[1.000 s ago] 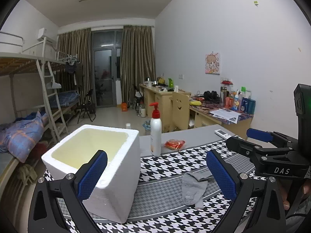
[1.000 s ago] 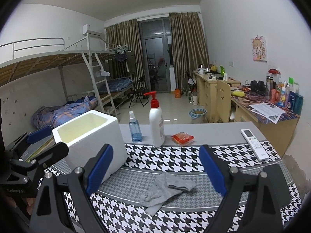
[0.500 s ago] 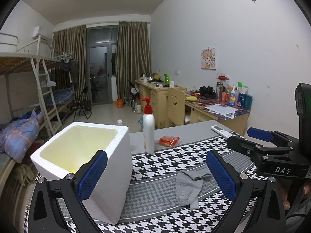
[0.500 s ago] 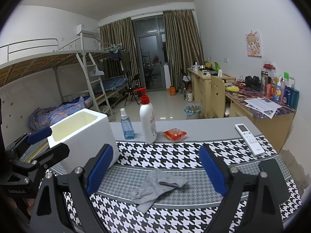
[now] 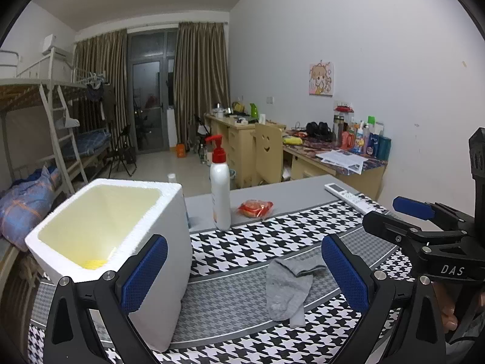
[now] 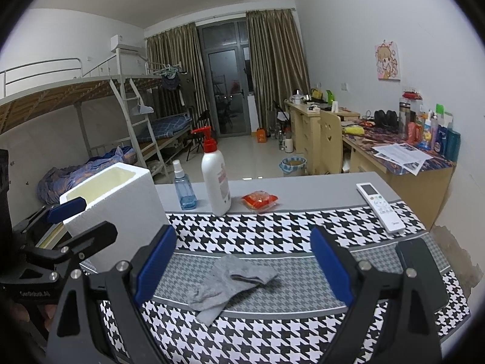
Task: Organize soft objects
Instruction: 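Move the left tool toward the grey sock while the right tool approaches the white foam tube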
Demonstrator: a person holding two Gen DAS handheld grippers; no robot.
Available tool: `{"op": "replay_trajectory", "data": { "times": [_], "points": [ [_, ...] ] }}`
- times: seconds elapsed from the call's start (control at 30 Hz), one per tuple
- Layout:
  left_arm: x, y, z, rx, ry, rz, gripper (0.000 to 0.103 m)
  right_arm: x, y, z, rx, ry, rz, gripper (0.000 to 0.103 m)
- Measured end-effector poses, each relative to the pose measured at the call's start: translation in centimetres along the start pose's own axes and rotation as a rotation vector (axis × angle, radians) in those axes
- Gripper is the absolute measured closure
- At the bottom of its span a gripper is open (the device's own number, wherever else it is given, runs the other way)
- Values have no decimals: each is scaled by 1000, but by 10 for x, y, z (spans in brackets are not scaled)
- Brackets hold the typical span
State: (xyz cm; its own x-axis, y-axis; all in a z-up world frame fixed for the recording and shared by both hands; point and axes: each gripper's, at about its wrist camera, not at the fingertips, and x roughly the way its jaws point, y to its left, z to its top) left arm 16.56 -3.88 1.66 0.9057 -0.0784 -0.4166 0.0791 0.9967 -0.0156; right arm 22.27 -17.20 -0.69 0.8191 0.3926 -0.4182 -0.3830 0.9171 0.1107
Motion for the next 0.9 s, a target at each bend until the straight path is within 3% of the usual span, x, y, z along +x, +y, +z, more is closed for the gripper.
{"op": "replay_trajectory", "data": {
  "times": [0.9],
  "points": [
    [48, -14, -13, 17, 109, -37, 1, 16, -23, -14, 35, 64, -28, 10]
  ]
}}
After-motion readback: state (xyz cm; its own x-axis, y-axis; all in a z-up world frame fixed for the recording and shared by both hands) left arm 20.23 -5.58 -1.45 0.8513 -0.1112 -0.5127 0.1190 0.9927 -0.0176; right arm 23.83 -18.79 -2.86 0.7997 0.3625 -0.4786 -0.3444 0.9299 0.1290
